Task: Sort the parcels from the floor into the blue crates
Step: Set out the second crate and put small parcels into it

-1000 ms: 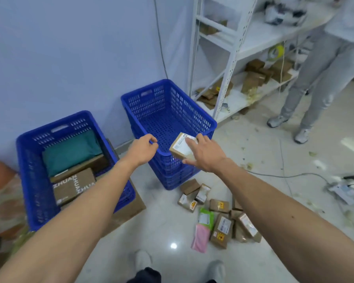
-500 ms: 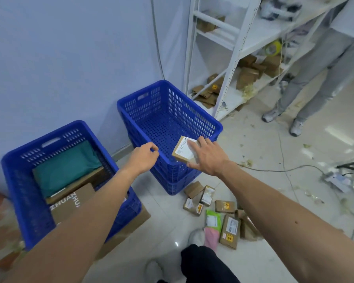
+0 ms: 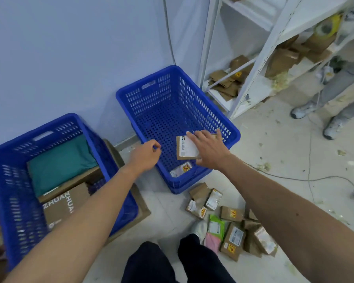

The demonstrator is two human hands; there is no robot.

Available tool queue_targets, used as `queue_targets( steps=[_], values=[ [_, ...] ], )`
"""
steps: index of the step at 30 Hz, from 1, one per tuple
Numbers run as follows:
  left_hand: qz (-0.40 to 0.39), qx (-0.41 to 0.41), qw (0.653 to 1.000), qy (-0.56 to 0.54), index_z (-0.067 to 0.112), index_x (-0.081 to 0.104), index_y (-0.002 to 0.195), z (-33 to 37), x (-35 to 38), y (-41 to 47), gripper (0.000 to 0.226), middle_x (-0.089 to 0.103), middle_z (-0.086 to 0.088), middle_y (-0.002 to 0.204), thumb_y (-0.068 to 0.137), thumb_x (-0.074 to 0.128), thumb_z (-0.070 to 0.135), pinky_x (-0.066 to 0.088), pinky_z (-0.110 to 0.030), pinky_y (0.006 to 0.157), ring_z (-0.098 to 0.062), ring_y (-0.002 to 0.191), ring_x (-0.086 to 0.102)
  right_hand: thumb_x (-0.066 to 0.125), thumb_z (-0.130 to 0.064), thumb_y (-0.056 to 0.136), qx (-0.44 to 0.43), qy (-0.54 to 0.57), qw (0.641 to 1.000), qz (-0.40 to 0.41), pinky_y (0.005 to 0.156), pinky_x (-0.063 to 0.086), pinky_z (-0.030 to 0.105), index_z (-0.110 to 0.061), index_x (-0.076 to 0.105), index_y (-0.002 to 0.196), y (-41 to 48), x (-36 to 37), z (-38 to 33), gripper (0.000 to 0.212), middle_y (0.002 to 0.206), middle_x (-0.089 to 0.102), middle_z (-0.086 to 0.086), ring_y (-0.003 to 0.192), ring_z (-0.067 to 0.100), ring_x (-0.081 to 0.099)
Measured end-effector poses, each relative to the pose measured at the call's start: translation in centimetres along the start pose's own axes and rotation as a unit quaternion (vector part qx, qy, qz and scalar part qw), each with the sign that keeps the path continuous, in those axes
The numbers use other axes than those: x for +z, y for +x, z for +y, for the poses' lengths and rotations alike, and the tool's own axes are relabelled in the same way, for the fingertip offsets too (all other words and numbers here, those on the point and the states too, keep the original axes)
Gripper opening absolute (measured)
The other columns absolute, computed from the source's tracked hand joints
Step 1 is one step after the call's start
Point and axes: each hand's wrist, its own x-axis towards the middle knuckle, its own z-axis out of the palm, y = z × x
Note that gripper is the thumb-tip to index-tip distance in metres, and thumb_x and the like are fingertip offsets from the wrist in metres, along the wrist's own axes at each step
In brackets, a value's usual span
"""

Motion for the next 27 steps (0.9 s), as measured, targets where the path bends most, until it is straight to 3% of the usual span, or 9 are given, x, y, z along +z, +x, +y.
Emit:
queue_targets(
  steps=[4,8,12,17,20,24,27],
  values=[
    [-0.001,0.002,1.000,0.013,0.027,0.062,0.115,-1.0,1.2,3.7,0.021,0.060,0.014,0.087,0.101,0.047,0.033,0.038,-0.017,0.059,0.000,0.072,0.053,0.075,-0.047,0.077,-0.008,0.004,0.999,-0.042,0.111,0.016,0.072,-0.021,0.004,0.157,3.9,2.2,1.3,0.110,0.155,0.024,0.002,0.145,0.027,0.021],
    [-0.009,0.006,1.000,0.021,0.025,0.063,0.118,-2.6,2.7,8.0,0.024,0.058,0.016,0.081,0.102,0.046,0.033,0.044,-0.026,0.063,-0.004,0.072,0.057,0.076,-0.046,0.077,-0.010,0.002,0.997,-0.070,0.109,0.022,0.073,-0.020,0.011,0.156,7.2,5.4,1.8,0.105,0.152,0.027,0.002,0.142,0.027,0.025],
    [-0.035,0.040,0.997,0.049,0.019,0.063,0.119,-4.7,4.9,11.8,0.025,0.066,0.005,0.095,0.103,0.047,0.030,0.051,-0.034,0.073,-0.016,0.081,0.062,0.075,-0.043,0.080,-0.005,0.018,0.992,-0.127,0.108,0.026,0.071,-0.024,0.014,0.155,10.3,9.5,1.3,0.098,0.149,0.026,0.003,0.139,0.030,0.029],
    [-0.011,0.122,0.984,0.129,0.017,0.066,0.110,-8.3,8.6,16.4,0.023,0.066,-0.001,0.097,0.102,0.048,0.029,0.053,-0.036,0.078,-0.019,0.081,0.064,0.079,-0.042,0.077,0.003,0.033,0.983,-0.181,0.098,0.042,0.062,-0.028,0.021,0.150,14.6,15.4,0.6,0.094,0.142,0.028,0.006,0.130,0.032,0.036],
    [0.006,0.163,0.969,0.185,0.017,0.069,0.099,-9.8,10.5,18.5,0.025,0.067,0.001,0.086,0.101,0.048,0.031,0.050,-0.036,0.080,-0.019,0.073,0.062,0.077,-0.043,0.081,-0.005,0.010,0.970,-0.242,0.101,0.041,0.061,-0.028,0.012,0.155,17.0,18.9,0.2,0.099,0.154,0.017,0.009,0.137,0.035,0.030],
    [0.042,0.158,0.970,0.177,0.023,0.064,0.089,-10.1,11.4,19.8,0.025,0.063,0.006,0.077,0.099,0.048,0.039,0.049,-0.032,0.055,-0.016,0.062,0.058,0.072,-0.026,0.089,-0.024,-0.021,0.951,-0.307,0.103,0.039,0.060,-0.028,0.006,0.157,19.0,22.6,-0.5,0.095,0.160,0.006,0.010,0.142,0.036,0.023],
    [0.047,0.159,0.973,0.162,0.021,0.063,0.090,-10.2,11.5,19.9,0.025,0.064,0.005,0.077,0.099,0.049,0.039,0.051,-0.036,0.055,-0.018,0.061,0.058,0.070,-0.024,0.091,-0.047,-0.050,0.938,-0.341,0.106,0.034,0.062,-0.030,0.005,0.157,20.0,24.7,-1.5,0.093,0.163,-0.001,0.011,0.145,0.036,0.018]
  ],
)
